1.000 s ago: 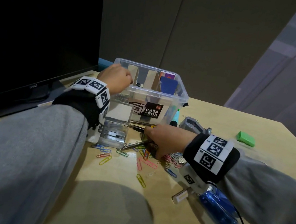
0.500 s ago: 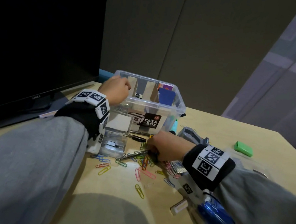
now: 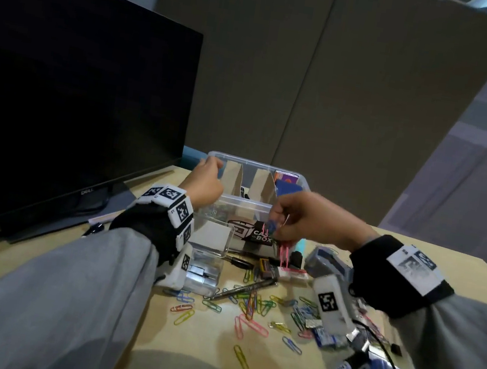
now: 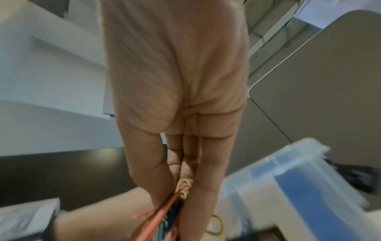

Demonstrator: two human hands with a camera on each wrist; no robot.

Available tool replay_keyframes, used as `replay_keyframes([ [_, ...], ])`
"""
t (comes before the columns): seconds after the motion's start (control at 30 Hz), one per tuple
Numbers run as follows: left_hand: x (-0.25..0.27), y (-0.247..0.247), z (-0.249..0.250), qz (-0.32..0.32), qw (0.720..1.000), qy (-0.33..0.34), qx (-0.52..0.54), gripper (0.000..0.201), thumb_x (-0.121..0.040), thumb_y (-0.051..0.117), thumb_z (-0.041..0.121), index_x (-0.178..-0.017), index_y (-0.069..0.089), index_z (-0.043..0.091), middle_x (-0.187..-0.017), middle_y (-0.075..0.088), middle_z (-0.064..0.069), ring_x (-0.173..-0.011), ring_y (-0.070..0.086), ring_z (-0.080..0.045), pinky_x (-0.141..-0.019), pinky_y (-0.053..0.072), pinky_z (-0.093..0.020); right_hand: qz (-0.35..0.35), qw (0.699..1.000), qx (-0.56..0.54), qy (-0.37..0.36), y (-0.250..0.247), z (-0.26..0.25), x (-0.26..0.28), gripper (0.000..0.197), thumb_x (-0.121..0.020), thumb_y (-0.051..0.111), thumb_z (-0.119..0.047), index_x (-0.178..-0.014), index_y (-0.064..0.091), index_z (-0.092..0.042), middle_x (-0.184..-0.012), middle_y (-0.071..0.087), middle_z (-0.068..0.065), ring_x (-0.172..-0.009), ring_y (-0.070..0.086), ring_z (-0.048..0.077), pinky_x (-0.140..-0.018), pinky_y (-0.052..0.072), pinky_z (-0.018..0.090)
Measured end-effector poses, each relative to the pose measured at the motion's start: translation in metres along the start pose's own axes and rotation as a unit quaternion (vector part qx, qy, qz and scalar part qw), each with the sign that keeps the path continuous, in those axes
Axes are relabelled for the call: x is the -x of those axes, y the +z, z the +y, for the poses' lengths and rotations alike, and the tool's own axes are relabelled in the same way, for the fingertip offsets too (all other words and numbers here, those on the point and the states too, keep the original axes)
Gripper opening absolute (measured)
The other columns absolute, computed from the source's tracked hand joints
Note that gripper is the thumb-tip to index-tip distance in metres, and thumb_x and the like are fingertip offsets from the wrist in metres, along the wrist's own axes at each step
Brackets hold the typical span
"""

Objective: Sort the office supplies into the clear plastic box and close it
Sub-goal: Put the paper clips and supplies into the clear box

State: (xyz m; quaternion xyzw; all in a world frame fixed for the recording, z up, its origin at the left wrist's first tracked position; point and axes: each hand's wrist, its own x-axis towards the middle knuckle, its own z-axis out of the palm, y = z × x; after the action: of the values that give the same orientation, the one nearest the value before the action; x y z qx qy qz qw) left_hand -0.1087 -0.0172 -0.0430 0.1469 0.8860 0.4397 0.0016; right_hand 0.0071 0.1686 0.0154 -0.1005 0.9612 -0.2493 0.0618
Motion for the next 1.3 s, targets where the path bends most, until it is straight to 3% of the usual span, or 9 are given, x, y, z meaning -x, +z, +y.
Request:
replay_keyframes([
  [0.3,0.01,-0.002,0.003,-0.029,0.997,-0.009,0.073,0.066,-0.091,0.036,-0.009,-0.15,0.02,0.014,-0.159,0.019,-0.009,-0.142,0.029,-0.025,-0.113,0.032,-0.038,0.109,0.985,-0.124,-0.04,-0.028,-0.028,-0.062,0.013,-0.08,0.068,0.01,-0.087,0.064,0.0,-0.073,0.066,0.009,-0.066,0.069,0.02,-0.069,0.061,0.032],
  [0.4,0.011,-0.001,0.003,-0.024,0.996,-0.024,0.08,0.069,-0.093,0.039,-0.005,-0.152,0.011,0.018,-0.151,0.032,-0.019,-0.132,0.042,-0.037,-0.104,0.04,-0.046,0.139,0.982,-0.124,-0.043,-0.021,-0.037,-0.088,0.013,-0.08,0.066,0.011,-0.085,0.064,-0.001,-0.069,0.066,0.005,-0.06,0.068,0.015,-0.066,0.06,0.031],
  [0.5,0.012,-0.002,0.003,-0.023,0.995,-0.029,0.092,0.072,-0.094,0.04,-0.003,-0.153,0.006,0.019,-0.141,0.043,-0.024,-0.125,0.048,-0.041,-0.1,0.043,-0.049,0.181,0.982,-0.031,-0.042,-0.003,-0.042,-0.111,0.011,-0.079,0.065,0.007,-0.086,0.065,-0.002,-0.077,0.067,0.006,-0.053,0.064,0.006,-0.053,0.052,0.015],
  [0.63,0.011,-0.002,0.002,-0.018,0.995,-0.023,0.1,0.075,-0.093,0.042,-0.003,-0.154,0.004,0.02,-0.143,0.042,-0.017,-0.122,0.05,-0.034,-0.094,0.047,-0.041,0.161,0.984,0.075,-0.028,0.026,-0.04,-0.13,0.007,-0.083,0.067,-0.004,-0.089,0.066,-0.006,-0.089,0.068,0.008,-0.073,0.067,0.019,-0.068,0.059,0.03],
  [0.73,0.011,-0.002,0.002,-0.024,0.995,-0.025,0.089,0.078,-0.093,0.042,-0.004,-0.155,0.0,0.02,-0.146,0.037,-0.02,-0.12,0.051,-0.035,-0.071,0.053,-0.024,0.13,0.987,0.091,0.004,0.035,-0.035,-0.132,0.012,-0.084,0.069,-0.008,-0.096,0.067,-0.006,-0.089,0.069,0.009,-0.071,0.07,0.02,-0.067,0.059,0.03],
  [0.87,0.011,0.0,0.002,-0.023,0.996,-0.03,0.081,0.077,-0.094,0.04,-0.004,-0.155,0.0,0.02,-0.151,0.032,-0.02,-0.125,0.048,-0.036,-0.098,0.045,-0.045,0.156,0.986,0.054,-0.031,0.03,-0.026,-0.123,0.011,-0.087,0.067,-0.006,-0.098,0.066,-0.006,-0.093,0.066,0.005,-0.078,0.067,0.016,-0.073,0.058,0.027],
  [1.07,0.01,0.002,0.002,-0.015,0.997,-0.032,0.064,0.074,-0.094,0.039,-0.004,-0.155,0.004,0.017,-0.156,0.026,-0.017,-0.132,0.042,-0.032,-0.107,0.04,-0.045,0.232,0.964,0.033,-0.123,0.017,-0.011,-0.082,0.015,-0.083,0.066,-0.002,-0.083,0.06,-0.016,-0.075,0.058,-0.01,-0.066,0.054,0.001,-0.062,0.04,0.006],
  [1.2,0.01,0.003,0.001,-0.009,0.997,-0.033,0.065,0.071,-0.094,0.038,-0.003,-0.155,0.007,0.017,-0.152,0.032,-0.019,-0.127,0.046,-0.035,-0.102,0.043,-0.046,0.185,0.966,0.064,-0.167,0.015,-0.004,-0.042,0.009,-0.08,0.068,-0.003,-0.077,0.064,-0.009,-0.073,0.063,-0.005,-0.063,0.055,0.002,-0.063,0.046,0.013],
  [1.3,0.011,0.002,0.001,-0.003,0.997,-0.027,0.068,0.07,-0.094,0.037,-0.002,-0.154,0.008,0.019,-0.15,0.035,-0.018,-0.121,0.051,-0.036,-0.096,0.045,-0.046,0.038,0.982,0.137,-0.122,0.022,-0.001,-0.016,0.007,-0.083,0.068,-0.009,-0.077,0.067,-0.013,-0.075,0.067,-0.004,-0.067,0.06,0.007,-0.064,0.048,0.015],
])
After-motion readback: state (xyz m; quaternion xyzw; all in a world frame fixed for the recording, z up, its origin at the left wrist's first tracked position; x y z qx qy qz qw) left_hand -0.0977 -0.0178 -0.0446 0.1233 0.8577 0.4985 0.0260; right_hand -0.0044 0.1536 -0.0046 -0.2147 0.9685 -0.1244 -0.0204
